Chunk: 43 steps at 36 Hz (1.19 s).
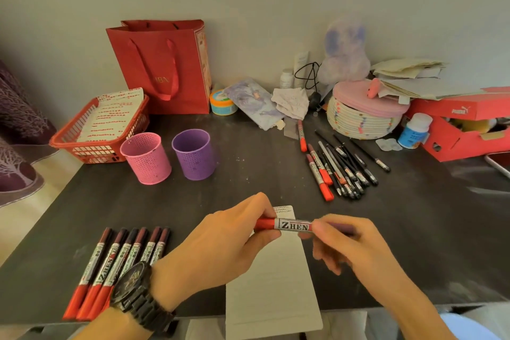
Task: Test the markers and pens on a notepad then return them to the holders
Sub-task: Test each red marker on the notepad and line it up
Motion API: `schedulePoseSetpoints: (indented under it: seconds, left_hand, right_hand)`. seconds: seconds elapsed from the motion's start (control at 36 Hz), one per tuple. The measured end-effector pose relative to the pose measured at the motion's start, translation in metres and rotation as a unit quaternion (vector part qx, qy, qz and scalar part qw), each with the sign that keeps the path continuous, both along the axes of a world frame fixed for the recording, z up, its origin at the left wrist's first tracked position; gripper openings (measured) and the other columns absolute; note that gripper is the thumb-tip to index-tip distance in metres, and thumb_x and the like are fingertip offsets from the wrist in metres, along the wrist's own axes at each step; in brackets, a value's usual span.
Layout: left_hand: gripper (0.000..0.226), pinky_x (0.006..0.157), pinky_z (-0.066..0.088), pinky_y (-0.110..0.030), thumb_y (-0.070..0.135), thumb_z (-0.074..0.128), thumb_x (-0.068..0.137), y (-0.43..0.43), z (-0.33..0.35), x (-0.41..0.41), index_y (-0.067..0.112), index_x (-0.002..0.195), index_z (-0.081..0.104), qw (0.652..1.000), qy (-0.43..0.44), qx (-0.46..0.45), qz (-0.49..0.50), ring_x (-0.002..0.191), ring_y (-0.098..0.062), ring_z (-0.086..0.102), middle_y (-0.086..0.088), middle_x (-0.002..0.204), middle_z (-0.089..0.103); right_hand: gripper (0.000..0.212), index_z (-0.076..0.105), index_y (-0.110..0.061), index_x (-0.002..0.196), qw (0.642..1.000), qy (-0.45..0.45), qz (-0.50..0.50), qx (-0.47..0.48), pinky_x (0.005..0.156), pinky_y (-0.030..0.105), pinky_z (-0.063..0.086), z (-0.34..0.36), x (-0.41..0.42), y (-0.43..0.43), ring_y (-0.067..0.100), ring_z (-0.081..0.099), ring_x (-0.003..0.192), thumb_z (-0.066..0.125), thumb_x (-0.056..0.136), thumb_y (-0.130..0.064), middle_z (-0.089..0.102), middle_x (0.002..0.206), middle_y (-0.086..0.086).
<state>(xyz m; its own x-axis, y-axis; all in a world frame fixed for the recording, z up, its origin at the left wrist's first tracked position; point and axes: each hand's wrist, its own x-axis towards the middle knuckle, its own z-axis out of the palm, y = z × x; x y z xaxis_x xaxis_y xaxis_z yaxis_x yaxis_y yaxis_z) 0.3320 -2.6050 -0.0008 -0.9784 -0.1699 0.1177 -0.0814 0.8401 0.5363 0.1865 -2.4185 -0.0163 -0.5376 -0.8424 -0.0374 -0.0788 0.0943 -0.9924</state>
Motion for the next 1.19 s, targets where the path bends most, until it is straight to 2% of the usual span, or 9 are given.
schedulePoseSetpoints:
  seconds: [0.08,0.22,0.47,0.69,0.81,0.89,1.0,1.11,1.19]
  left_hand:
    - [0.018,0.056,0.046,-0.021,0.05,0.05,0.096,0.002,-0.005,0.008,0.044,0.099,0.034,1.0,-0.011,-0.001,0.005,0.07,-0.006,0.054,0.031,0.1,0.058]
    - [0.019,0.058,0.048,-0.028,0.049,0.051,0.097,0.009,-0.014,0.015,0.042,0.1,0.034,1.0,-0.009,-0.021,-0.011,0.072,-0.011,0.054,0.02,0.097,0.057]
    - [0.017,0.061,0.045,-0.031,0.052,0.045,0.098,0.01,-0.029,0.027,0.038,0.101,0.037,0.999,-0.027,0.009,-0.046,0.074,-0.016,0.055,0.023,0.101,0.051]
    - [0.021,0.057,0.048,-0.032,0.055,0.041,0.099,0.009,-0.034,0.032,0.034,0.104,0.038,0.996,-0.027,-0.068,-0.05,0.07,-0.013,0.053,0.021,0.099,0.051]
    - [0.032,0.068,0.045,-0.015,0.063,0.047,0.091,0.004,-0.041,0.029,0.048,0.118,0.038,0.999,-0.029,-0.042,-0.018,0.095,0.003,0.052,0.03,0.109,0.049]
    - [0.06,0.087,0.046,-0.019,0.058,0.063,0.084,0.0,-0.042,0.026,0.051,0.137,0.035,0.993,0.014,0.113,0.03,0.119,-0.001,0.051,0.029,0.126,0.051]
    - [0.036,0.09,0.052,-0.03,0.037,0.065,0.089,0.002,-0.044,0.02,0.024,0.123,0.061,0.901,0.163,0.394,0.086,0.116,-0.023,0.06,-0.001,0.122,0.065]
    - [0.026,0.08,0.054,-0.035,0.035,0.068,0.081,0.014,-0.047,0.004,0.014,0.095,0.069,0.726,0.237,0.622,0.173,0.096,-0.027,0.066,-0.011,0.101,0.069]
    - [0.031,0.06,0.05,-0.03,0.038,0.062,0.085,0.024,-0.048,-0.007,0.017,0.065,0.054,0.606,0.25,0.731,0.189,0.062,-0.02,0.054,-0.002,0.067,0.053]
  right_hand:
    - [0.02,0.075,-0.037,0.099,0.97,0.239,-0.026,-0.013,0.067,0.013,0.052,-0.005,0.001,0.005,0.004,0.07,0.082,0.062,0.091,-0.05,0.073,0.09,-0.018]
    - [0.023,0.071,-0.035,0.099,0.94,0.34,-0.002,0.008,0.056,0.016,0.043,-0.015,0.014,0.0,0.011,0.062,0.069,0.054,0.095,-0.049,0.066,0.081,-0.018]
    - [0.025,0.076,-0.033,0.09,0.981,0.19,0.016,0.037,0.053,0.015,0.037,-0.036,0.026,0.002,0.007,0.052,0.055,0.059,0.095,-0.051,0.062,0.064,-0.014]
    - [0.023,0.075,-0.036,0.089,0.993,0.114,0.007,0.041,0.054,0.016,0.035,-0.05,0.037,0.003,0.004,0.047,0.056,0.059,0.088,-0.053,0.06,0.063,-0.008]
    - [0.028,0.077,-0.037,0.089,0.998,0.059,-0.029,0.023,0.052,0.018,0.03,-0.059,0.045,0.004,0.005,0.039,0.053,0.06,0.089,-0.058,0.053,0.058,-0.009]
    - [0.035,0.079,-0.031,0.092,0.997,-0.006,-0.071,-0.005,0.049,0.018,0.028,-0.063,0.051,0.004,0.005,0.034,0.049,0.064,0.085,-0.062,0.047,0.054,-0.008]
    - [0.038,0.079,-0.027,0.091,0.992,-0.082,-0.092,-0.002,0.045,0.02,0.027,-0.065,0.062,0.002,0.009,0.029,0.048,0.066,0.082,-0.062,0.037,0.054,-0.006]
    - [0.035,0.079,-0.03,0.09,0.992,-0.085,-0.089,0.011,0.047,0.022,0.027,-0.063,0.076,-0.003,0.011,0.029,0.051,0.058,0.078,-0.055,0.035,0.056,-0.005]
    - [0.035,0.078,-0.037,0.091,0.994,-0.059,-0.084,0.024,0.051,0.024,0.027,-0.062,0.087,-0.007,0.008,0.031,0.052,0.055,0.078,-0.06,0.039,0.055,-0.008]
